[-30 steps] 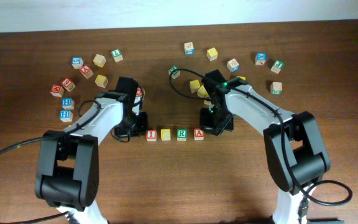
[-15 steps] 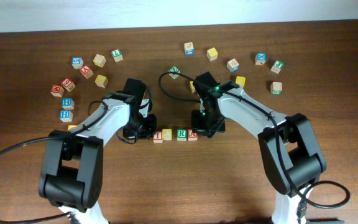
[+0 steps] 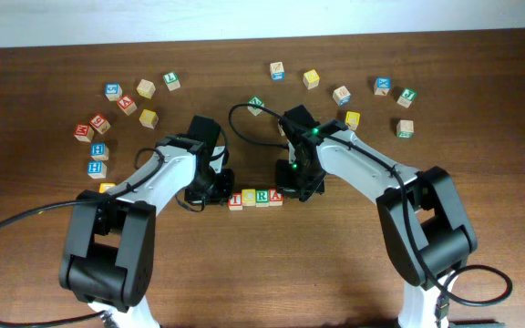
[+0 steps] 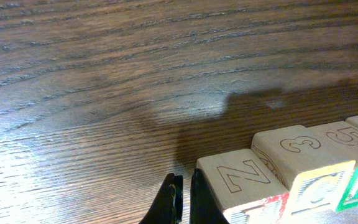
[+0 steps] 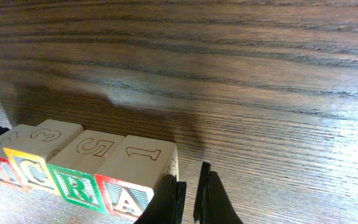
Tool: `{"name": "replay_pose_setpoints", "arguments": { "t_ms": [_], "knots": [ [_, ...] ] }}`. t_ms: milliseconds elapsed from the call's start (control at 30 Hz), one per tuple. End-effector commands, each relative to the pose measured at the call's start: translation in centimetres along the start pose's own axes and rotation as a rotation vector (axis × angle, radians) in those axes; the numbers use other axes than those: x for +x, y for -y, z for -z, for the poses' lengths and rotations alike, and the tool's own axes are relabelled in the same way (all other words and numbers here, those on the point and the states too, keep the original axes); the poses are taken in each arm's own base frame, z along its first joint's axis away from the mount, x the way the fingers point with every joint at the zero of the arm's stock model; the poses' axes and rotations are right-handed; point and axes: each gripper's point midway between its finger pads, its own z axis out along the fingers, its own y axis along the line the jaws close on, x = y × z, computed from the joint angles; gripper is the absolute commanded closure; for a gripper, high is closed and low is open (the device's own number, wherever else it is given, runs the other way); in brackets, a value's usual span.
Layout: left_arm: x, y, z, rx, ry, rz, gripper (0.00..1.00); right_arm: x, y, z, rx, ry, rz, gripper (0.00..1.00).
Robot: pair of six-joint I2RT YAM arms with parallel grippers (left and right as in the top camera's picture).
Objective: Spell out ICRA
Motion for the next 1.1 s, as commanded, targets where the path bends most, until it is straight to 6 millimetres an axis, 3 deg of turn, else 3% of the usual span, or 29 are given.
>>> {"name": "replay_pose_setpoints", "arguments": {
  "t_ms": [0,133,300,400,467,567,633,733,867,933,1067],
  "knots": [
    [0.5,0.0,-0.8,-0.012,-0.019,0.003,1.0,0.5,-0.3,-0.4,-0.013,-0.019,-0.002,0.96],
    [0.4,-1.5,-0.5,-0.084,-0.019,0.014,1.0,0.4,-0.2,-0.4,-0.006,-0.015,-0.005,0.96],
    [-0.6,-2.1,3.8,-0.082,-0.011,0.067,1.0,0.3,0.6,-0.3,0.036,-0.005,-0.008,0.95],
    [2.8,-0.4,6.9,-0.053,-0.085,0.058,1.0,0.1,1.1,-0.3,0.061,0.008,-0.009,0.92],
    [4.2,0.4,7.5,-0.061,-0.115,0.034,1.0,0.1,1.2,-0.1,0.071,0.01,-0.01,0.93],
    [5.5,1.7,6.8,-0.074,-0.149,0.005,1.0,-0.3,0.5,1.8,0.076,0.027,-0.006,0.92],
    [6.2,2.6,6.0,-0.083,-0.156,0.004,1.0,-0.7,1.5,4.2,0.174,0.05,-0.016,0.87],
    [7.0,3.1,4.1,-0.086,-0.151,0.014,1.0,-0.3,3.1,6.4,0.229,0.012,-0.043,0.87],
    [7.0,2.8,1.4,-0.075,-0.105,0.039,1.0,-0.8,6.6,7.8,0.239,-0.023,-0.087,0.87],
    [6.1,1.9,0.8,-0.113,-0.047,0.029,1.0,-1.1,7.8,8.2,0.24,-0.028,-0.104,0.87],
    [5.0,1.6,0.3,-0.125,0.009,0.019,1.0,-1.5,8.6,8.5,0.236,-0.02,-0.128,0.87]
  ]
}}
